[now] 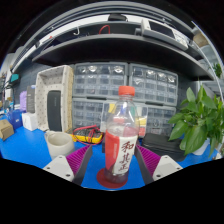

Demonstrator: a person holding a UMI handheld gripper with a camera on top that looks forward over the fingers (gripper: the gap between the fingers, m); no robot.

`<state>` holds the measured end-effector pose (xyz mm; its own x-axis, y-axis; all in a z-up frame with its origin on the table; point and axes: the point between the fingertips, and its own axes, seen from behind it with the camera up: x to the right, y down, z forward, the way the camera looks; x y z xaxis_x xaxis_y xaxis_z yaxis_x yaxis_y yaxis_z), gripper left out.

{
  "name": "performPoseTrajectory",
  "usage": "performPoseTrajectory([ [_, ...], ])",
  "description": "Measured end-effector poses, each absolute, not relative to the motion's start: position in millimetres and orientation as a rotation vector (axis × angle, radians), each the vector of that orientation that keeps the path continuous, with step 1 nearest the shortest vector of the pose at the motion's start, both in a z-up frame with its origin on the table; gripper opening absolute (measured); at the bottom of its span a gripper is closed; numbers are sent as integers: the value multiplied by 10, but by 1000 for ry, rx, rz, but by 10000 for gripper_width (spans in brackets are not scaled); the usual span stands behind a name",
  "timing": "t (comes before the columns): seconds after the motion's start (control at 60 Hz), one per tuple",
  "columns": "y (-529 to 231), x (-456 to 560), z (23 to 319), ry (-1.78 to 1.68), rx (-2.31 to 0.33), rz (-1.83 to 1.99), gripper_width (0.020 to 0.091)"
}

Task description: Pour water

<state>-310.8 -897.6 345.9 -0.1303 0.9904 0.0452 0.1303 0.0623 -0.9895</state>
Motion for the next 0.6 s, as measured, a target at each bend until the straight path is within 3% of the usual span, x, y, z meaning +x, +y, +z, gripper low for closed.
performPoseTrajectory([
  [0.35, -9354, -1963, 3726, -1369, -1254, 1262, 866],
  [0.6, -9373, -1465, 4121, -1313, -1265, 1271, 862],
])
